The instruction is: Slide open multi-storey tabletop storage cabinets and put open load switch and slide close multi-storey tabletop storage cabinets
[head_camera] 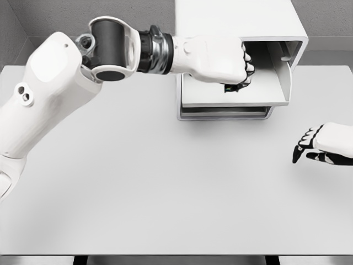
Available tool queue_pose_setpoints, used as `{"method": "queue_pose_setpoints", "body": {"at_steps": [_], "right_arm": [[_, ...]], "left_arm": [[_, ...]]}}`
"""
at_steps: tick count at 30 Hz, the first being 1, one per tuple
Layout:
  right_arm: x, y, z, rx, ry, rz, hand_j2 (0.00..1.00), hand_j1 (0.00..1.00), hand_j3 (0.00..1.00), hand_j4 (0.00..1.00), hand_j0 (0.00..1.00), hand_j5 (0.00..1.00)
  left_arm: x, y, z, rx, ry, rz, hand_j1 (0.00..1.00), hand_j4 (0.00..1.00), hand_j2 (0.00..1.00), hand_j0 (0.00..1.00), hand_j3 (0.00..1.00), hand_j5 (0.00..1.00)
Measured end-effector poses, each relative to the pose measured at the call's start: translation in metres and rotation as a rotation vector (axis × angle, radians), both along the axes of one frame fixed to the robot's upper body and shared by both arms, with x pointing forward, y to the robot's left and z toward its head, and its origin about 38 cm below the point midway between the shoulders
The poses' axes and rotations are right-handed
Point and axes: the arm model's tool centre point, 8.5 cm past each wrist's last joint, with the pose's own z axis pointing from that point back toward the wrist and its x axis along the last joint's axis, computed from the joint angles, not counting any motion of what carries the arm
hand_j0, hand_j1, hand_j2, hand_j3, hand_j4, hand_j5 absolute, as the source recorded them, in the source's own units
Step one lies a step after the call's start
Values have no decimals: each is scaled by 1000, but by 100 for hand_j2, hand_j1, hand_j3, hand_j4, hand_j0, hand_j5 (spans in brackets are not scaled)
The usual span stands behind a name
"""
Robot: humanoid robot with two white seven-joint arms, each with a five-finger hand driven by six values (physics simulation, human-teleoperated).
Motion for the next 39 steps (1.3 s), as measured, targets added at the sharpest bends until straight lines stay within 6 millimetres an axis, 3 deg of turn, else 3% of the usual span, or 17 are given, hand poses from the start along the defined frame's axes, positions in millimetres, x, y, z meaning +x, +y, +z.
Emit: {"method": "queue_pose_setpoints", "body": {"at_steps": [16, 23, 26, 37, 39], "right_arm": [[1, 10, -9, 6, 25, 28, 49, 49, 49, 49, 49, 49], [2, 12, -10, 9, 25, 34, 49, 49, 49, 49, 49, 49], [3, 13, -10, 11, 26, 36, 49, 49, 49, 49, 49, 49], [4, 14, -8, 12, 20, 38, 49, 49, 49, 49, 49, 49], [4, 14, -7, 13, 15, 38, 49, 49, 49, 49, 49, 49]], "left_arm": [[7, 2, -7, 40, -29, 34, 43, 43, 43, 43, 43, 43], [16, 7, -11, 49, -17, 65, 58, 58, 58, 58, 58, 58], [18, 9, -12, 46, -7, 70, 74, 74, 74, 74, 74, 74], [21, 13, -10, 36, 33, 69, 82, 82, 82, 82, 82, 82], [21, 13, -10, 39, 30, 68, 87, 87, 87, 87, 87, 87]]}}
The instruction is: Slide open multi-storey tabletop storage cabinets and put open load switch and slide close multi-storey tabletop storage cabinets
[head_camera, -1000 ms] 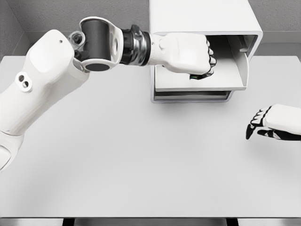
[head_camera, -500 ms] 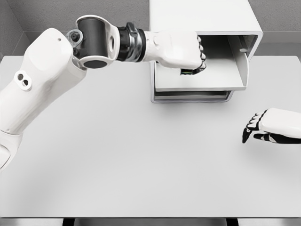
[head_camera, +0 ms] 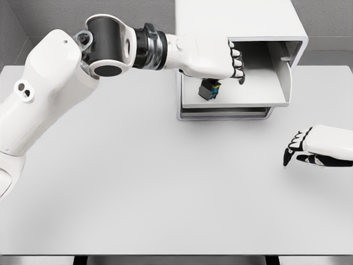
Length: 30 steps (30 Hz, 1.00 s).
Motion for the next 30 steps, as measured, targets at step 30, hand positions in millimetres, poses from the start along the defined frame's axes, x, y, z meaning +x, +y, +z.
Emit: {"method": "queue_pose_setpoints", "body": {"at_steps": [30], "right_arm": [[27, 53, 17, 45, -68, 136, 50, 50, 50, 50, 50, 50]], "left_arm": [[-42, 292, -35, -349, 634, 363, 100, 100, 100, 100, 100, 100]]}}
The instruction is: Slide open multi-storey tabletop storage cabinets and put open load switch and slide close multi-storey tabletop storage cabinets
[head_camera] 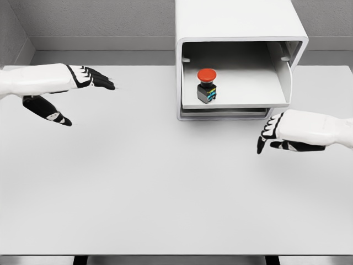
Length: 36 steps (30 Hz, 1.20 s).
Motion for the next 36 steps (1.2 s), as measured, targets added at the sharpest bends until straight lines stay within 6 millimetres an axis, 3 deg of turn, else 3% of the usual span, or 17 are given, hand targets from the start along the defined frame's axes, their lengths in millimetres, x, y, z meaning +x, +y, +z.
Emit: {"method": "queue_pose_setpoints", "body": {"at_steps": [9, 13, 17, 36], "right_arm": [[12, 16, 22, 26, -67, 37, 51, 51, 51, 51, 51, 51], [13, 24, 17, 35, -55, 56, 52, 52, 52, 52, 52, 52], [21, 31, 26, 49, -83, 63, 52, 52, 52, 52, 52, 52], [46, 25, 5, 64, -34, -1, 53, 53, 53, 53, 53, 53]], "left_arm": [[0, 4, -8, 14, 21, 11, 100, 100, 100, 100, 100, 100], [0, 3, -8, 15, 21, 10, 100, 100, 100, 100, 100, 100], [1, 3, -7, 14, 18, 8, 100, 100, 100, 100, 100, 100], [0, 1, -9, 34, 14, 3, 100, 100, 100, 100, 100, 100]]}}
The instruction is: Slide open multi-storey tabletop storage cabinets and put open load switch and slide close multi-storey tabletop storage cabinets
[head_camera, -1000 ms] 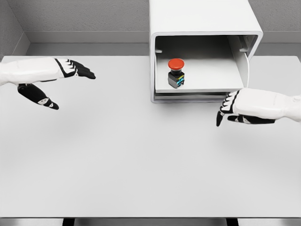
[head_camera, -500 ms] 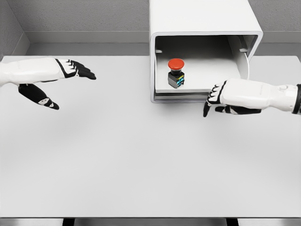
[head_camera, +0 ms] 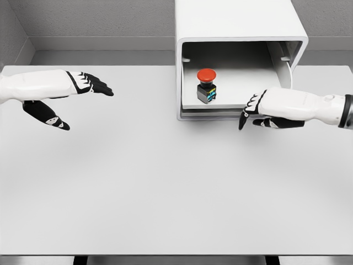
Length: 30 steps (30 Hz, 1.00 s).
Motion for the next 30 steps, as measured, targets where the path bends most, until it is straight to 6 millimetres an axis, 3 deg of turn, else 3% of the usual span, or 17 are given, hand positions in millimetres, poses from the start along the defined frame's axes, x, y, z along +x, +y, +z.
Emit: {"method": "queue_pose_setpoints", "body": {"at_steps": [30], "right_arm": [[38, 15, -9, 6, 13, -30, 55, 55, 55, 55, 55, 55]], "left_arm": [[0, 1, -2, 6, 3, 3, 100, 100, 100, 100, 100, 100]]}}
